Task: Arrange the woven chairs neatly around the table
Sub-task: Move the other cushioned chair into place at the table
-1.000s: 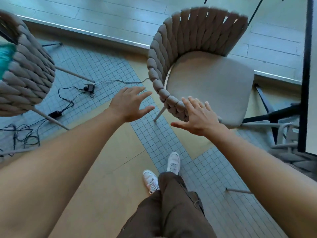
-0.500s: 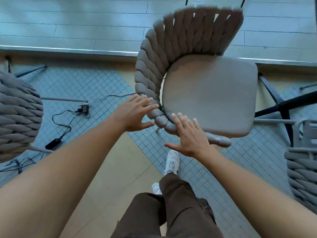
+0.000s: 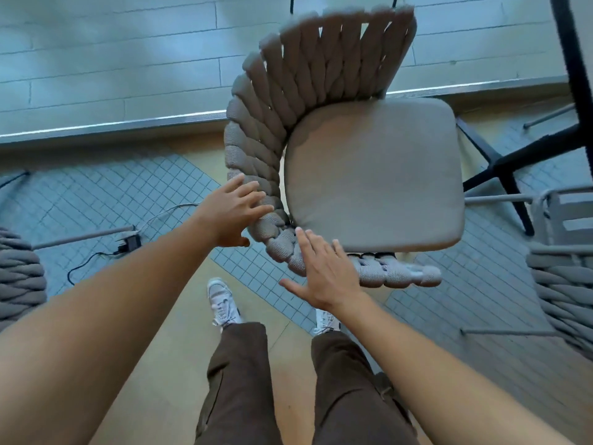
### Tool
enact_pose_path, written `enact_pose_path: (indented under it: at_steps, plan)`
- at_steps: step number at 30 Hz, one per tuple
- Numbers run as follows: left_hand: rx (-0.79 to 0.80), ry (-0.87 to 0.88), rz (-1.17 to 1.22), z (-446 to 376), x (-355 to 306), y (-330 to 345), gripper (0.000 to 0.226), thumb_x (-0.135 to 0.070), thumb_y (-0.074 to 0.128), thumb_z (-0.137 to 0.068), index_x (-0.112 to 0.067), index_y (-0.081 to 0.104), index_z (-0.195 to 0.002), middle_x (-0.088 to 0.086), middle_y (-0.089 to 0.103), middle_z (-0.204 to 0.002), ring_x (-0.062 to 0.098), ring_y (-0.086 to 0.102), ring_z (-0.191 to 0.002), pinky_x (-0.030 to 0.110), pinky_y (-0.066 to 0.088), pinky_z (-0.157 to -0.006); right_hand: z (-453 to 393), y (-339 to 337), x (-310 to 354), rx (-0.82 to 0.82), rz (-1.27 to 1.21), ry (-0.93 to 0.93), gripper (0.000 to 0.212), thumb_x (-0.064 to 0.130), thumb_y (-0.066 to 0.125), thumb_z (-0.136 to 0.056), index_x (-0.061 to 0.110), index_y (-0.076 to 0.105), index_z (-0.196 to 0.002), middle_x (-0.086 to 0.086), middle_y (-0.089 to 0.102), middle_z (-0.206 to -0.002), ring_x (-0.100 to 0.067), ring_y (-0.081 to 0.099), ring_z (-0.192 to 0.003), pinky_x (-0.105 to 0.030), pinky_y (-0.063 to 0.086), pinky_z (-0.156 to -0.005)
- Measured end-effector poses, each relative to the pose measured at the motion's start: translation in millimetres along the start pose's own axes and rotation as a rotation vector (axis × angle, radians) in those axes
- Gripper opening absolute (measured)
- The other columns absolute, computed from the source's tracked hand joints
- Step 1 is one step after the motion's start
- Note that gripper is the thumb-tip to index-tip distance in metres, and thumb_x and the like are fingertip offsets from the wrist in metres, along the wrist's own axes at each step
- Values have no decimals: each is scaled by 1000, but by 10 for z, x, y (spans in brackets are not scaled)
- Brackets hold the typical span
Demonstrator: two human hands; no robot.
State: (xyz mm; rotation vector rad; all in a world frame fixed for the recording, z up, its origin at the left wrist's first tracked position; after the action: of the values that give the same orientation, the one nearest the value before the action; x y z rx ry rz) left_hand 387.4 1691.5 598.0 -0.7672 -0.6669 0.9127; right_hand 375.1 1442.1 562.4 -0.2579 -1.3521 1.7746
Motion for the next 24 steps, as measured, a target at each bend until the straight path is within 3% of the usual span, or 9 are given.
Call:
enact_pose_path:
  at_steps: [6,8,10,13,16,20,24]
  plan:
    - [-74,163,-51,-210,395,97,89,-65,67,-79,-31,30,-153,1,39,-155,30,24,-149,48,7,-123,-262,74,458,-123,-50,165,101,75,50,-86,11,18,-159,-9,43,-152,-26,40,-138,-49,31,-115]
    - [-197,260,-50,-260,512,96,85,-56,80,-68,-26,51,-142,5,55,-141,32,43,-138,51,22,-120,-363,109,619,-200,-49,223,94,71,55,-86,10,32,-154,-8,51,-145,-26,48,-132,-46,39,-109]
    - [-370,379,-32,-333,630,78,77,-48,90,-54,-19,69,-122,9,69,-119,34,60,-118,54,38,-111,-474,129,768,-292,-26,282,85,67,61,-84,10,48,-144,-7,64,-127,-27,61,-113,-42,50,-93]
    - [-263,421,-74,-479,786,45,79,-73,69,-68,-28,60,-132,-2,67,-123,24,57,-123,46,32,-113,-637,105,924,-321,23,423,72,71,58,-84,17,58,-132,-4,71,-98,-27,68,-84,-39,51,-67]
    - [-193,469,-146,-618,843,-31,90,-92,45,-67,-33,56,-134,-8,67,-123,18,57,-122,37,34,-108,-708,79,934,-349,45,540,59,74,52,-84,25,64,-114,-2,71,-78,-28,69,-68,-33,44,-55]
    - [-242,556,-142,-662,817,-82,67,-85,47,-72,-29,67,-103,-10,74,-97,19,69,-93,33,49,-94,-694,118,883,-422,54,512,51,70,50,-87,24,65,-101,-2,71,-73,-30,70,-67,-34,49,-57]
    - [-261,556,-141,-702,758,-86,63,-77,39,-76,-28,66,-104,-8,74,-99,21,70,-92,32,50,-92,-657,110,799,-428,26,472,50,67,54,-86,22,65,-106,-1,74,-81,-30,71,-72,-35,51,-61]
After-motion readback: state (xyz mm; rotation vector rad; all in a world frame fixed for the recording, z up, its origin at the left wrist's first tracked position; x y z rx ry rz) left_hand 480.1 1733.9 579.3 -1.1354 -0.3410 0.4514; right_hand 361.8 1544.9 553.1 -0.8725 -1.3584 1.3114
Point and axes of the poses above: each hand's wrist, its own z-axis away from the middle knuckle, its own y-axis out of the palm, x = y × z, the point moved 1 cm from there along -z, towards the middle knuckle
